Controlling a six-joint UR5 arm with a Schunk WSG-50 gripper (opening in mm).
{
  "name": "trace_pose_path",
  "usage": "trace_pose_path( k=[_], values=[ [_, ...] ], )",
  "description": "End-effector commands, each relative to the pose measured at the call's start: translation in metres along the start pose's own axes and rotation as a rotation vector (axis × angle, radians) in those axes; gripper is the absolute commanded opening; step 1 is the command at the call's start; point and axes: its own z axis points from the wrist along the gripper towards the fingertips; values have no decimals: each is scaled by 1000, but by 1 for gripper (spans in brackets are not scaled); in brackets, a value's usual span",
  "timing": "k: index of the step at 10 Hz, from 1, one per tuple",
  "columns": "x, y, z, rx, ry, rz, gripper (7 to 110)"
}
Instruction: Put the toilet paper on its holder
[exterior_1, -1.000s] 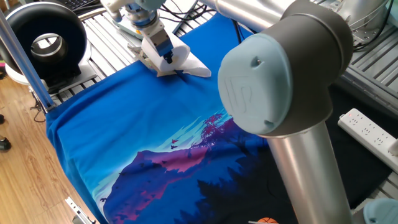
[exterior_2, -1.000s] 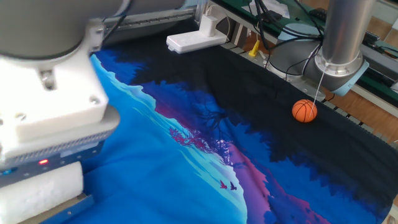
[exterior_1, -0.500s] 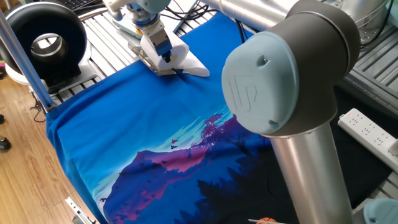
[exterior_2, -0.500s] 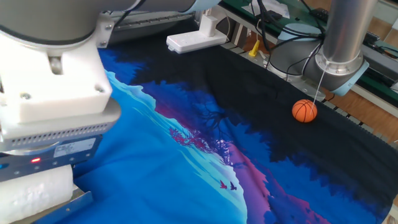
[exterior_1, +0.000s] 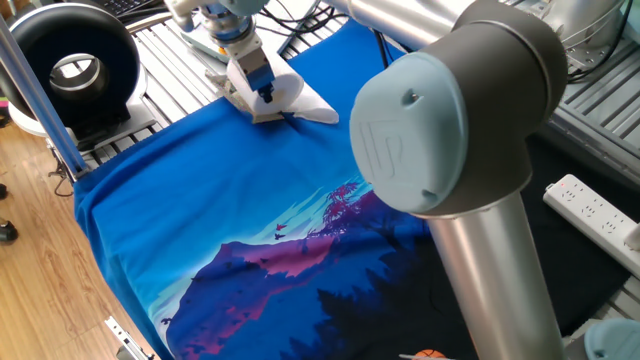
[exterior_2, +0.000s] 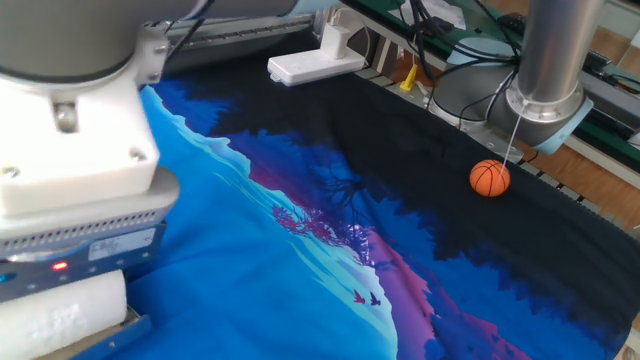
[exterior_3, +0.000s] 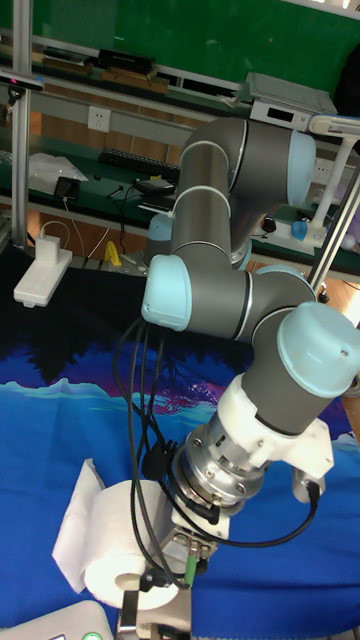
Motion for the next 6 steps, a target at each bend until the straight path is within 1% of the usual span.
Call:
trace_pose_path(
  k=[1,3,4,5,6],
  values=[
    [-17,-8,2,14,-62,-21,110],
    [-29,-9,0,13,-122,-18,110],
    [-35,-19,-1,55,-148,-34,110],
    [-38,-28,-3,99,-159,-50,110],
    [-38,-33,-5,123,-165,-32,110]
  ],
)
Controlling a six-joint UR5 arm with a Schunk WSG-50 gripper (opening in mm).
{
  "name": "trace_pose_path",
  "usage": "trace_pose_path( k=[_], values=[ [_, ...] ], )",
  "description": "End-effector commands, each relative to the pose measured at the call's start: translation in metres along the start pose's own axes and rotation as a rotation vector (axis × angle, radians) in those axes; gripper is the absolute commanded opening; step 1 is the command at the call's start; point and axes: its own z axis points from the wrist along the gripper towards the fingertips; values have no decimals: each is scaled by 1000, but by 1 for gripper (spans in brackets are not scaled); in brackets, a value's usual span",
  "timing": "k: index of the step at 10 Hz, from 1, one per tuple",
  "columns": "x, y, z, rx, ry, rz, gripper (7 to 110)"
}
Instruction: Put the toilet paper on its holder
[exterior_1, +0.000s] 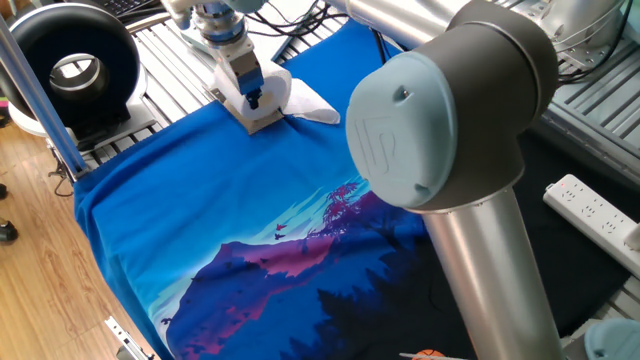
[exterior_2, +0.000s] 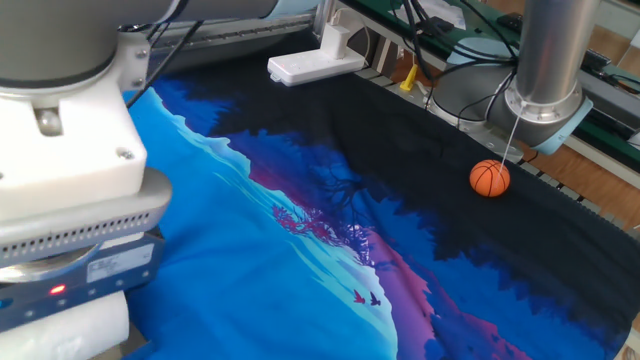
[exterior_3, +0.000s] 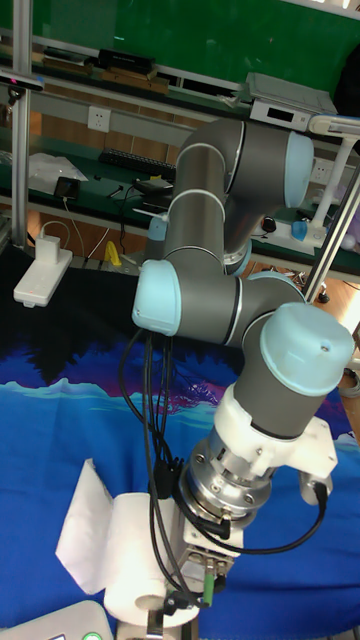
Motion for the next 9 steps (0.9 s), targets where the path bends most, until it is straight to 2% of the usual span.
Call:
trace_pose_path(
  k=[1,2,3,4,5,7,8,9],
  values=[
    [-5,-21,-2,76,-39,7,110],
    [2,-32,-3,118,-15,-9,88],
    [9,-37,-4,141,15,-9,88],
    [9,-35,-4,134,14,3,88],
    [13,-28,-3,108,30,19,110],
    [9,-30,-3,122,33,13,110],
    [8,-27,-2,111,33,15,110],
    [8,-27,-2,113,34,25,88]
  ],
)
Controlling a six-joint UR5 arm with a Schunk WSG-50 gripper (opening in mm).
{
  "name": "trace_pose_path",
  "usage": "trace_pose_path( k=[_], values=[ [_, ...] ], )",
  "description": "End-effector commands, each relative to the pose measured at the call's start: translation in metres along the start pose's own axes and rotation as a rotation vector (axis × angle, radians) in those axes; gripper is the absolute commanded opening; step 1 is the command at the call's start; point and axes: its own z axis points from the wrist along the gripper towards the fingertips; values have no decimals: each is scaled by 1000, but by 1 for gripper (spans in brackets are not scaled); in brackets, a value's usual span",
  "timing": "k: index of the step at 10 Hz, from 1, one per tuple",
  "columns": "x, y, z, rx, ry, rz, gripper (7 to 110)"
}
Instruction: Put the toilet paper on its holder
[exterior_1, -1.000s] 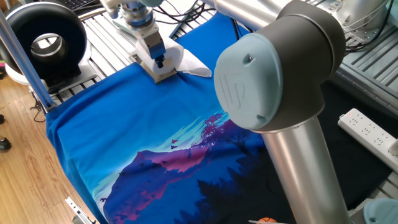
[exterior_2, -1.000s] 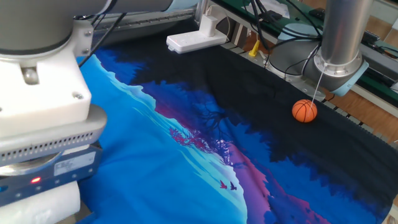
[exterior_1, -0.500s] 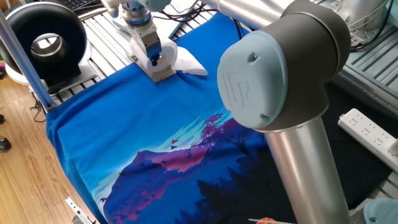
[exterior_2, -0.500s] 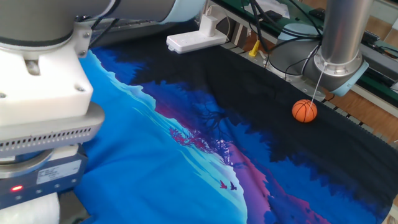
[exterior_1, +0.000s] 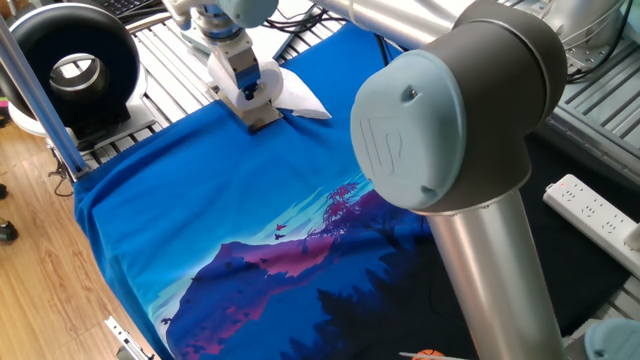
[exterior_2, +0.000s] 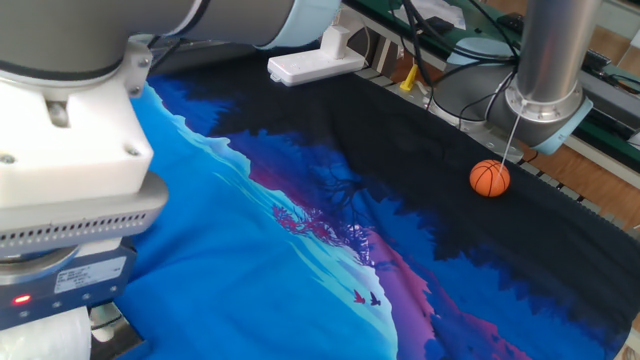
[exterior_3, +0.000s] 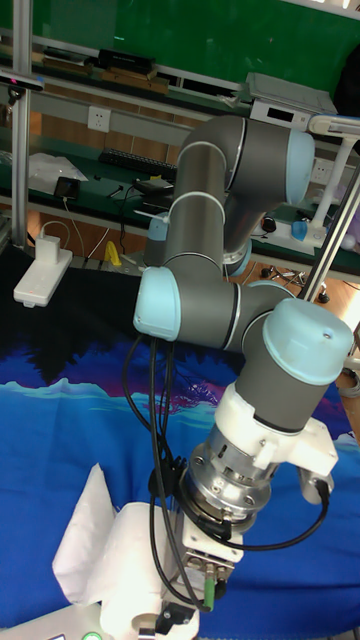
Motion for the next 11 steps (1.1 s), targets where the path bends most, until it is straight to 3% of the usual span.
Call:
trace_pose_path(
  k=[1,3,4,6,7,8,9,11],
  values=[
    [-2,-1,2,-2,-3,17,88],
    [-4,-3,3,3,-2,5,88],
    [2,-2,2,3,24,2,88],
    [6,9,2,-42,40,13,88],
    [2,10,1,-36,30,-14,88],
    [-10,9,0,-17,-8,-32,88],
    [-20,9,0,-14,-48,-28,110],
    [-33,5,-1,-22,-131,-25,110]
  ],
)
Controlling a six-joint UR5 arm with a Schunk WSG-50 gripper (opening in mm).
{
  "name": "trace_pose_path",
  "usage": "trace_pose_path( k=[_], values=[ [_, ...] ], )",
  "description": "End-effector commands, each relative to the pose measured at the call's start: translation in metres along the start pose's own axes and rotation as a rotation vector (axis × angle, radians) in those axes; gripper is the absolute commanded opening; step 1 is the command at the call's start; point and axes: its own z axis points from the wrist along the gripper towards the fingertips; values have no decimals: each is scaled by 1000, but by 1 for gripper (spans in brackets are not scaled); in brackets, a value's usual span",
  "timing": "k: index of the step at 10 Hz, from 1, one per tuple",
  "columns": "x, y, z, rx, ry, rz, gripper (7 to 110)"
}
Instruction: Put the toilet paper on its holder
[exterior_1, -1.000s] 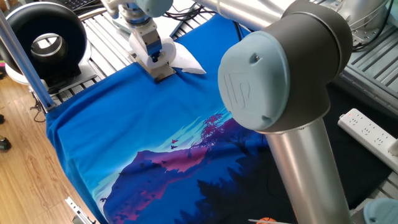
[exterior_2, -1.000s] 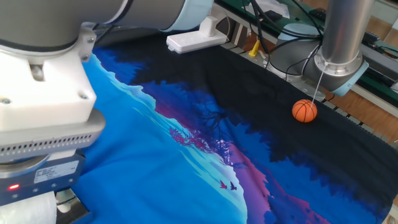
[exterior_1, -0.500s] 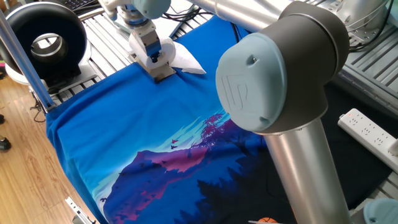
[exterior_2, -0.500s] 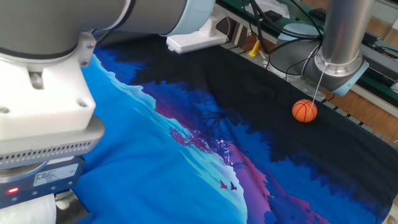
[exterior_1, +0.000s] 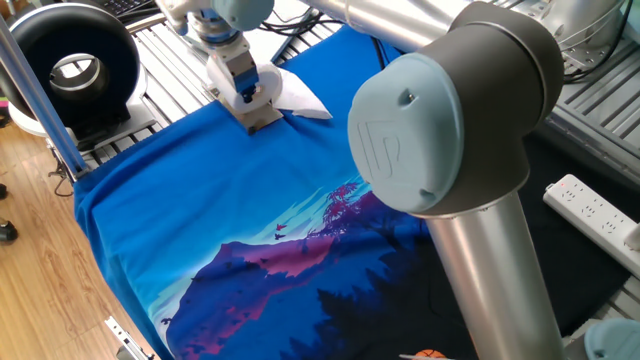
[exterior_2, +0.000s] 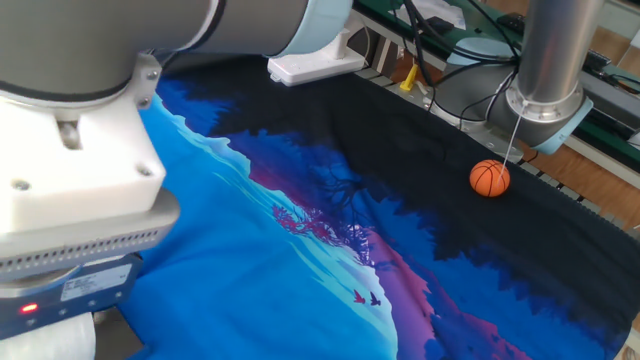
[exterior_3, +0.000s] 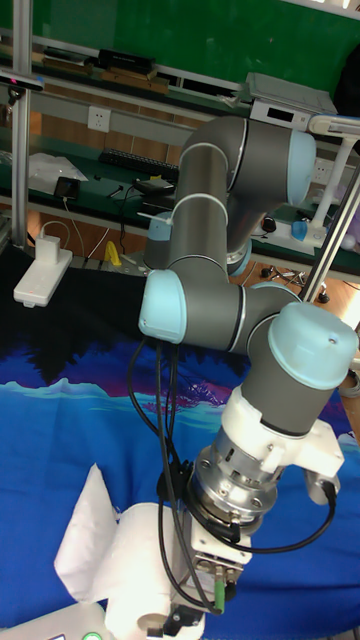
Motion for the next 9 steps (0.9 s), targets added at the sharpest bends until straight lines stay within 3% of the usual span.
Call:
trace_pose_path(
  k=[1,6,9],
  values=[
    [-25,-4,-5,-5,-150,7,110],
    [-38,-15,-15,15,-288,43,110],
    [-44,-12,-16,-7,-317,66,110]
  ],
)
